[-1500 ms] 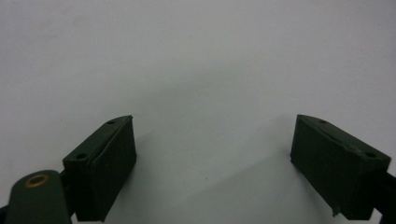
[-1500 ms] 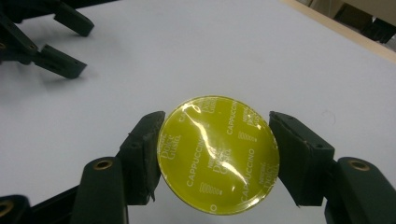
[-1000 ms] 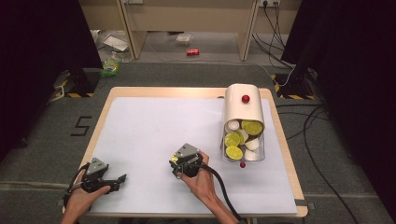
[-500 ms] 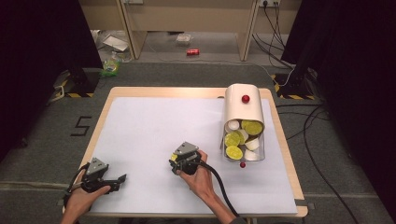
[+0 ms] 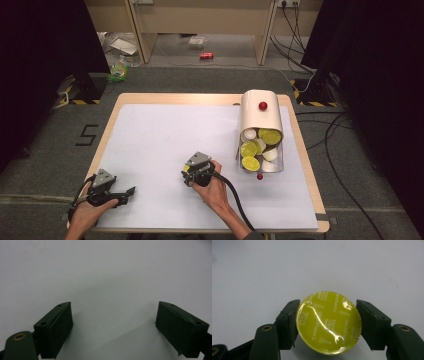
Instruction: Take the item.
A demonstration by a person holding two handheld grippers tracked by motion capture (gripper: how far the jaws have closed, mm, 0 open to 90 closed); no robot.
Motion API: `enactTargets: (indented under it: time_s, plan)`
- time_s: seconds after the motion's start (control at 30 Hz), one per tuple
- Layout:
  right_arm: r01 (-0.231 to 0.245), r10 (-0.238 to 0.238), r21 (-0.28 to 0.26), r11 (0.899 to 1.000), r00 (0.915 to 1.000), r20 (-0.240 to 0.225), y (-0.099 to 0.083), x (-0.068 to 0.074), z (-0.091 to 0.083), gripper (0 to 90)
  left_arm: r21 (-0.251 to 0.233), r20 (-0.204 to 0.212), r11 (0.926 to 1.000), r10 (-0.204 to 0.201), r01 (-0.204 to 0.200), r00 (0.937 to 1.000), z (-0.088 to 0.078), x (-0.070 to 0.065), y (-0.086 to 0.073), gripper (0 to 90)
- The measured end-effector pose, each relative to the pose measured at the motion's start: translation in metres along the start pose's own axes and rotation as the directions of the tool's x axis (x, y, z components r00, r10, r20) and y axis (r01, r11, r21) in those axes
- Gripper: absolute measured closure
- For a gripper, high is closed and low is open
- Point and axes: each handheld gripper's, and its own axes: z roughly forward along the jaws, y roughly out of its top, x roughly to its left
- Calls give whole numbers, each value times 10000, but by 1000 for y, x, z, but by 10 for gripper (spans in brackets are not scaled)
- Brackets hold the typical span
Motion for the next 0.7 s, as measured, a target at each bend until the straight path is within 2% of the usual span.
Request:
enactTargets:
  time_s: [0.1, 0.23, 0.37, 0.7]
  plan:
    - [42, -42, 60, 10000, 10000, 31, 0, 0, 0, 338, -2, -1, 10000, 0, 0, 10000, 0, 0, 0, 132]
    - [18, -17, -164, 9999, 10000, 63, 2, 1, -6, 265, -3, 4, 10000, -5, 5, 10000, 0, 0, 0, 132]
    - [-142, 143, -277, 9995, 9999, 47, 3, 0, -12, 242, -4, 6, 10000, -8, 8, 10000, 0, 0, 0, 132]
    - [-47, 46, -537, 9985, 10000, -17, 1, 3, -38, 226, -7, 3, 10000, -5, 5, 10000, 0, 0, 0, 132]
